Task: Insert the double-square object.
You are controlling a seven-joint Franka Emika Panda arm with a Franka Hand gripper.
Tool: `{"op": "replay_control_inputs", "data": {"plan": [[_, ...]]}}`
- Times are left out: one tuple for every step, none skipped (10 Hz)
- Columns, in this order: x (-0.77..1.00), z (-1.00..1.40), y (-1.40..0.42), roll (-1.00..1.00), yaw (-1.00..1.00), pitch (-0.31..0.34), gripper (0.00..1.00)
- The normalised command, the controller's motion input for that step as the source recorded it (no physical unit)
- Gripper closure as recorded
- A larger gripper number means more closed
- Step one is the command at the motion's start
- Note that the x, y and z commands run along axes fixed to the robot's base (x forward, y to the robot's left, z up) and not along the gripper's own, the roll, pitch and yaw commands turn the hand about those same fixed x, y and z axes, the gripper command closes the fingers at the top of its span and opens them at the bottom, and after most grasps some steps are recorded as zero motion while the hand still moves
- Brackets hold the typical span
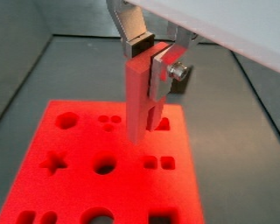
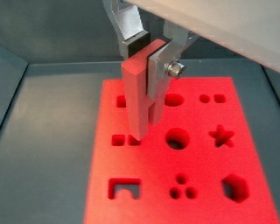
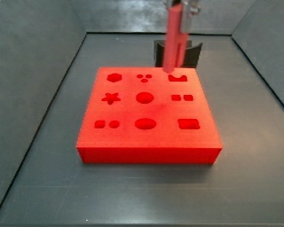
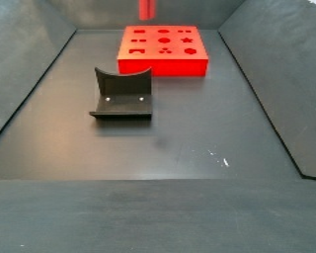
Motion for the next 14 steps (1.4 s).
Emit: {"op": "replay_control_inputs", "data": {"plan": [[0.46,-0.28,0.0,0.0,-0.68,0.0,1.0],[0.27,-0.44,0.0,0.0,-0.84,0.0,1.0],[0.19,-0.28,0.01,-0.02,-0.95,0.0,1.0],[0.27,-0.26,0.03,-0.16,-0.88,-0.027,1.0],[0.25,-0.28,0.01,-0.22,-0.82,-0.066,1.0],[0.38,-0.28,0.01,-0.2,-0.76,0.0,1.0],[0.23,-0.26,0.03,-0.09,-0.91,0.0,1.0],[0.21,-0.24,0.03,-0.08,-0.92,0.0,1.0],[0.11,-0.13,0.02,0.0,-0.86,0.049,1.0],[0.0,0.0,0.0,0.17,-0.72,0.161,1.0],[-0.02,0.0,0.0,0.25,-0.68,0.21,1.0],[0.0,0.05,-0.03,0.31,-0.58,0.2,1.0],[-0.05,0.02,-0.15,0.28,-0.3,0.116,1.0],[-0.13,-0.09,-0.1,0.0,-0.17,0.109,1.0]]}}
